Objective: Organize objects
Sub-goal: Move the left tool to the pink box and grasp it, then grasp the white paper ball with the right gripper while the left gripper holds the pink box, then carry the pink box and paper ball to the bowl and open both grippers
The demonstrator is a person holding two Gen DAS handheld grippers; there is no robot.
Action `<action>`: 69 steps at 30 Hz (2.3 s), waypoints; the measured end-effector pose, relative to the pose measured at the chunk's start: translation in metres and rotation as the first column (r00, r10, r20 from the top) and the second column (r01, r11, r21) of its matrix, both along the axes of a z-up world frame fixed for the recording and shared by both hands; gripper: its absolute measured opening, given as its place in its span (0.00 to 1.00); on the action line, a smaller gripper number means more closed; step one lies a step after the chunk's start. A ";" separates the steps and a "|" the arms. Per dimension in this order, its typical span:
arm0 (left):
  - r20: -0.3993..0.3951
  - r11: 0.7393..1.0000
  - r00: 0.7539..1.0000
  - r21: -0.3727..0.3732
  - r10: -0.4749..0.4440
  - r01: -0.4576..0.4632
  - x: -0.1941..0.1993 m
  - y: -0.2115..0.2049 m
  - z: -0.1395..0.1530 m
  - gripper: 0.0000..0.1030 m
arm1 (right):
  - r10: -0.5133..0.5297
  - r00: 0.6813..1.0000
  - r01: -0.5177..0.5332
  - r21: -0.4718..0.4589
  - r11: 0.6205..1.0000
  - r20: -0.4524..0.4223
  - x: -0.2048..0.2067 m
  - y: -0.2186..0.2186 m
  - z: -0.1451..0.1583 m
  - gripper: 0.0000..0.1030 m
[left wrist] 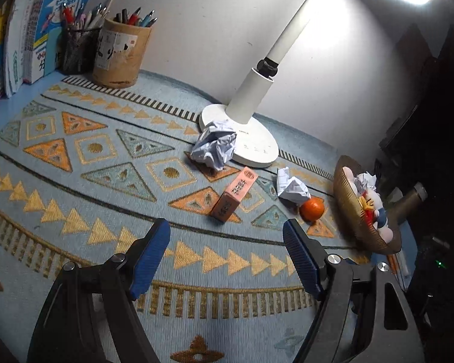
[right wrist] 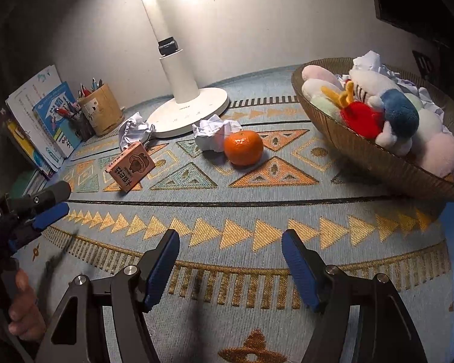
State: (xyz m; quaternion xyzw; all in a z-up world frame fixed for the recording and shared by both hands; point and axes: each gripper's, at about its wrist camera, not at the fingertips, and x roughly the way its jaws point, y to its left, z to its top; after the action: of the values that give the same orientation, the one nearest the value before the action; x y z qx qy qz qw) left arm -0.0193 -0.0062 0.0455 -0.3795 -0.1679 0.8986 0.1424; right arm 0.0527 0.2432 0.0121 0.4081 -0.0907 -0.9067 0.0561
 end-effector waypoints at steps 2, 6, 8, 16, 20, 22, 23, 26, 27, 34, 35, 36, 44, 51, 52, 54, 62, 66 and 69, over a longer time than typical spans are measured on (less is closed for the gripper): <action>-0.007 0.995 0.999 -0.093 -0.047 0.046 -0.018 0.013 0.003 0.73 | 0.037 0.999 -0.037 0.025 0.999 0.004 -0.021 -0.007 0.008 0.66; 0.032 0.976 0.993 -0.186 -0.112 0.116 -0.052 0.033 -0.010 0.71 | 0.088 0.996 -0.090 0.165 0.982 0.021 -0.072 -0.027 0.023 0.66; 0.064 0.973 0.989 -0.177 -0.136 0.146 -0.066 0.039 -0.017 0.62 | 0.115 0.991 -0.126 0.206 0.970 0.063 -0.097 -0.034 0.021 0.66; 0.170 0.984 0.969 0.019 -0.180 0.179 -0.083 0.026 -0.046 0.22 | 0.156 0.980 -0.188 0.305 0.934 0.126 -0.142 -0.051 0.002 0.44; 0.221 0.978 0.960 0.154 -0.173 0.141 -0.077 -0.001 -0.050 0.21 | 0.162 0.983 -0.178 0.243 0.954 0.082 -0.136 -0.047 0.013 0.39; 0.243 0.974 0.954 0.186 -0.176 0.132 -0.064 -0.012 -0.052 0.21 | 0.172 0.982 -0.184 0.195 0.963 0.077 -0.121 -0.048 0.023 0.39; 0.253 0.975 0.952 0.186 -0.170 0.124 -0.058 -0.017 -0.053 0.21 | 0.180 0.980 -0.192 0.163 0.968 0.081 -0.111 -0.050 0.027 0.39; 0.224 0.994 0.970 0.076 -0.096 0.081 -0.040 -0.027 -0.046 0.26 | 0.213 0.972 -0.220 0.060 0.974 0.099 -0.083 -0.055 0.028 0.39; 0.208 0.998 0.976 0.010 -0.063 0.063 -0.036 -0.027 -0.042 0.31 | 0.209 0.972 -0.215 0.057 0.975 0.106 -0.077 -0.058 0.026 0.39; 0.156 0.978 0.987 -0.196 -0.041 0.072 -0.022 -0.030 -0.034 0.40 | 0.232 0.966 -0.243 0.096 0.965 0.110 -0.062 -0.077 0.007 0.42; 0.155 0.981 0.986 -0.171 -0.067 0.094 -0.019 -0.030 -0.034 0.40 | 0.245 0.964 -0.255 0.101 0.962 0.101 -0.058 -0.077 0.008 0.45; 0.151 0.981 0.985 -0.160 -0.089 0.113 -0.016 -0.027 -0.034 0.41 | 0.258 0.962 -0.267 0.109 0.958 0.094 -0.053 -0.077 0.008 0.55; 0.094 0.959 0.990 -0.253 -0.107 0.128 -0.020 0.010 -0.040 0.79 | 0.261 0.964 -0.264 0.079 0.961 0.040 -0.031 -0.046 0.008 0.75; 0.091 0.941 0.993 -0.324 -0.074 0.100 -0.024 0.021 -0.051 0.62 | 0.297 0.953 -0.301 0.063 0.952 0.058 -0.047 -0.060 -0.003 0.77; 0.090 0.941 0.993 -0.325 -0.071 0.097 -0.024 0.020 -0.051 0.57 | 0.301 0.952 -0.305 0.068 0.950 0.061 -0.050 -0.063 -0.004 0.77; 0.082 0.943 0.994 -0.319 -0.067 0.090 -0.024 0.018 -0.051 0.50 | 0.307 0.950 -0.311 0.071 0.948 0.061 -0.054 -0.068 -0.006 0.77; 0.067 0.948 0.996 -0.310 -0.061 0.078 -0.023 0.015 -0.049 0.37 | 0.309 0.948 -0.308 -0.025 0.951 0.073 -0.064 -0.066 -0.015 0.54; 0.057 0.946 0.995 -0.311 -0.079 0.093 -0.019 0.020 -0.047 0.37 | 0.297 0.954 -0.295 -0.037 0.955 0.042 -0.052 -0.060 -0.008 0.52; 0.043 0.958 0.995 -0.267 -0.095 0.103 -0.010 0.021 -0.040 0.36 | 0.284 0.959 -0.283 -0.061 0.957 0.012 -0.036 -0.049 0.003 0.51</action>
State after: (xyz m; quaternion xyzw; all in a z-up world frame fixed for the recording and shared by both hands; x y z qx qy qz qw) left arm -0.0296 0.0145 0.0056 -0.4165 -0.0272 0.8991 0.1320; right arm 0.0166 0.1941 0.0152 0.4245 -0.0583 -0.8819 0.1964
